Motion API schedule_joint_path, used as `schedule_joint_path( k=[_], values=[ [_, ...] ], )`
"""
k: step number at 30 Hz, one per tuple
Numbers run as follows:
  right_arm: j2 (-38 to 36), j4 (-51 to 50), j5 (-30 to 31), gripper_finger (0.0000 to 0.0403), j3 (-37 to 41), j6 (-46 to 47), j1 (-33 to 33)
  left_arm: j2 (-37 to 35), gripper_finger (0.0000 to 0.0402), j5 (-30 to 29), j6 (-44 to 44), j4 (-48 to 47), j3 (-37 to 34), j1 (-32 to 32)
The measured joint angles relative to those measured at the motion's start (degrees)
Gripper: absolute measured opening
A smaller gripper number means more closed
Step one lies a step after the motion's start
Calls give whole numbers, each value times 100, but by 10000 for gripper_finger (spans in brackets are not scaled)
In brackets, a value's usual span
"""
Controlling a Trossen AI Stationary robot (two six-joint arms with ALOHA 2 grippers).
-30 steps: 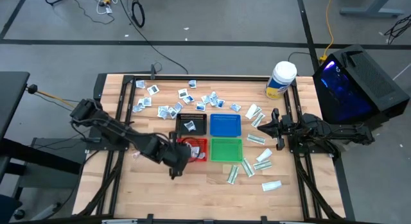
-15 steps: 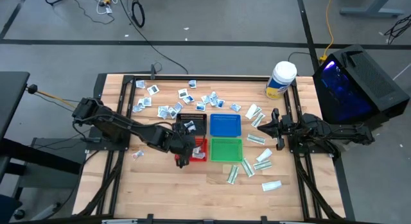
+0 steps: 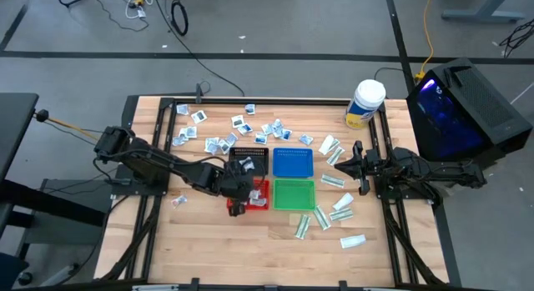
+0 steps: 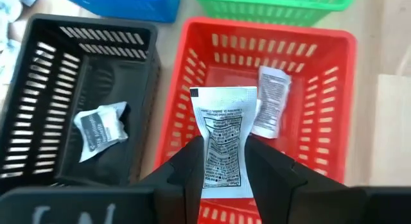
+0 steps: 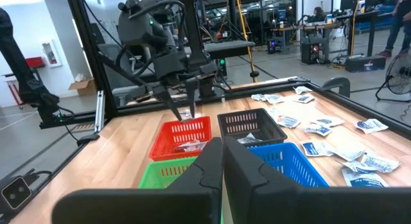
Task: Pick & Place First Aid Supplies
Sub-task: Put the orange ointment pack into the orange bin
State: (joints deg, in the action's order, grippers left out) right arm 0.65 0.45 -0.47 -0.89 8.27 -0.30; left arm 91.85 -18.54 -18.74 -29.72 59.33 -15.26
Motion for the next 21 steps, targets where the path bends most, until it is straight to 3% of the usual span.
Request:
schedule_joint_path(
  k=[5,15,21],
  values=[
    [2,0,-1,18,0,0,0,0,144,96,-1,66,0,9],
    [1,0,-1,18,-2,1,1,0,267,434,-9,134,1,4],
    [2,0,0,18,-2,2,1,-35,283,1214,-175,-252,161,2]
  ],
)
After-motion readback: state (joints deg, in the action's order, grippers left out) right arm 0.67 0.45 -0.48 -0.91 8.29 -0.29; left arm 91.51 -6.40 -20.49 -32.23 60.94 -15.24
